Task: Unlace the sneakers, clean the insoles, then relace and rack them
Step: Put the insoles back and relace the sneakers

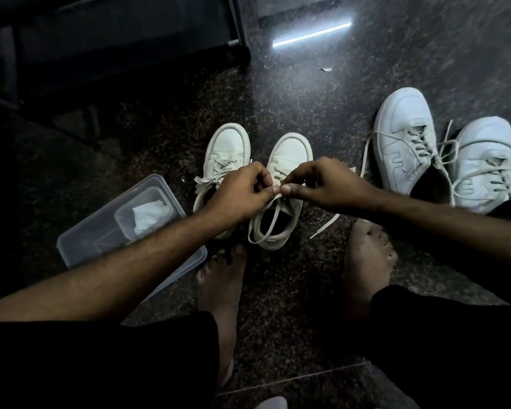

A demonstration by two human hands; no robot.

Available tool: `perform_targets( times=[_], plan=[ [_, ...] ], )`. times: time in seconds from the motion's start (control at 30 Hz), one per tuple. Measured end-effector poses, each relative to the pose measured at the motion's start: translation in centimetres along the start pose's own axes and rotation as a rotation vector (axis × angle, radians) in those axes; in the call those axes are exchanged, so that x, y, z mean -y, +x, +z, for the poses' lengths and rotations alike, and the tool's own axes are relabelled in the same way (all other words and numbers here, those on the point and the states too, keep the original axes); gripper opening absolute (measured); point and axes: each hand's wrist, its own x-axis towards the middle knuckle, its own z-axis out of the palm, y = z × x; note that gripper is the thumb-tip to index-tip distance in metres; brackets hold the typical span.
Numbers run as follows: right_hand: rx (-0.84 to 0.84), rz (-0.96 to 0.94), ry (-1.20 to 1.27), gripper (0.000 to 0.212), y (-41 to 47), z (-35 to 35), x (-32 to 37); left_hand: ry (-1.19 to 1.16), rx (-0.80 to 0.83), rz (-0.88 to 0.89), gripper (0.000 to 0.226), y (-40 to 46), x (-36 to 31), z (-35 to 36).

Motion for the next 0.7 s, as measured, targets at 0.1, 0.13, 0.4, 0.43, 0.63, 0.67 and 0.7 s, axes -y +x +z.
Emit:
perform_targets(
  times=[0.1,0.13,0.4,0.43,0.63,0.67,0.7],
  plan=[
    [-0.019,-0.006,-0.062,0.012,0.0,0.1,0.3,0.014,0.028,0.021,0.017,-0.2,-0.1,-0.3],
    [-0.022,0.002,-0.073,0.012,0.1,0.1,0.4,-0.010,0.062,0.036,0.015,-0.3,-0.1,-0.5],
    [-0.002,0.052,0.040,0.013,0.2,0.8,-0.2,0.086,0.050,0.169,0.009,-1.0,-0.3,-0.4],
    [0.000,0.049,0.051,0.013,0.2,0.8,-0.2,0.112,0.028,0.186,0.007,-1.0,-0.3,-0.3],
    [0.077,-0.006,-0.089,0.026,0.1,0.0,-0.2,0.081,-0.019,0.187,0.007,-0.8,0.2,-1.0],
    [0.094,-0.017,-0.121,0.028,0.2,-0.1,-0.3,0.045,-0.050,0.153,0.007,-0.7,0.6,-1.1],
    [0.092,-0.018,-0.137,0.028,0.2,-0.1,-0.4,-0.026,-0.082,0.095,0.009,-0.7,0.8,-1.1]
  ],
)
